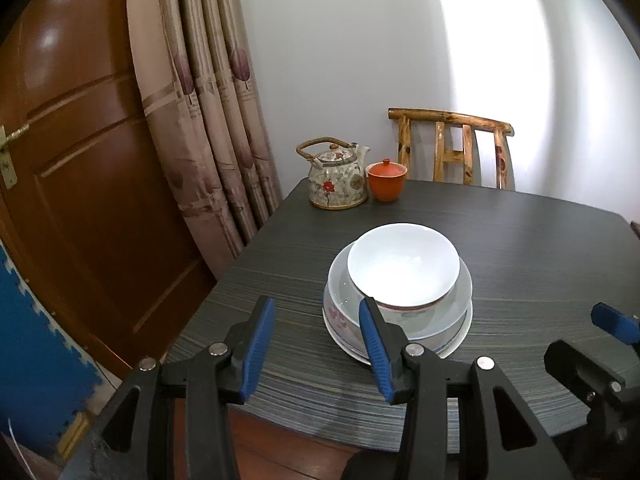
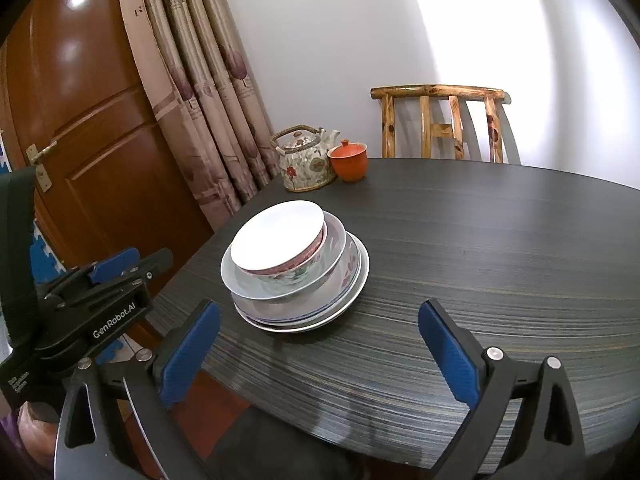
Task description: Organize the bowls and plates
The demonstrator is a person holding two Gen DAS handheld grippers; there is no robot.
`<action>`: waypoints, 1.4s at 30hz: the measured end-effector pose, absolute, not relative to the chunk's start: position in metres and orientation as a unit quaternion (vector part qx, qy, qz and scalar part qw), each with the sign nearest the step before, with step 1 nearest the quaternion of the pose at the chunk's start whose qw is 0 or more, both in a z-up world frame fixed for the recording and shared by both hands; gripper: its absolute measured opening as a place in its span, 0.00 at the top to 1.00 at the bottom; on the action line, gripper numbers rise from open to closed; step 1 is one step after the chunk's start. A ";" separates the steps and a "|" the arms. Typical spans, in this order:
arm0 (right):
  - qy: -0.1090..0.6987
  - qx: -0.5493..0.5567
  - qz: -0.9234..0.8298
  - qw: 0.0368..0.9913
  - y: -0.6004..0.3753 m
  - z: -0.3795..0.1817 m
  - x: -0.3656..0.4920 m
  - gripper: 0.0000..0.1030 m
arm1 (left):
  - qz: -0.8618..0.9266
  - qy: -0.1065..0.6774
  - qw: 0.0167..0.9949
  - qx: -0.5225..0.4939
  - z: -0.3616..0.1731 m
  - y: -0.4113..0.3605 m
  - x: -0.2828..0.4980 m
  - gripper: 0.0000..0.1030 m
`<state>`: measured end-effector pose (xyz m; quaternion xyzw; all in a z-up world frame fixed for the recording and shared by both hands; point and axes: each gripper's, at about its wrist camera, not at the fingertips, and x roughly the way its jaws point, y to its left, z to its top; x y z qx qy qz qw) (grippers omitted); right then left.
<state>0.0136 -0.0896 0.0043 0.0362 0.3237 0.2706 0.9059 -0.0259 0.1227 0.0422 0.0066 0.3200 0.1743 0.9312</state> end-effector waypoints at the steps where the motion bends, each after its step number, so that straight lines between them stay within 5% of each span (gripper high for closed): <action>1: 0.324 0.037 0.270 0.906 -0.090 0.004 0.013 0.04 | 0.175 0.318 0.932 0.008 0.043 0.122 -0.027 0.57; 4: 0.325 0.036 0.271 0.905 -0.089 0.004 0.013 0.04 | 0.172 0.304 0.937 0.014 0.046 0.118 -0.033 0.53; 7: 0.325 0.037 0.272 0.905 -0.090 0.004 0.012 0.04 | 0.171 0.297 0.939 0.019 0.049 0.114 -0.037 0.40; 42: 0.323 0.029 0.273 0.906 -0.084 0.004 0.005 0.02 | 0.158 0.326 0.932 0.006 0.044 0.119 -0.031 0.36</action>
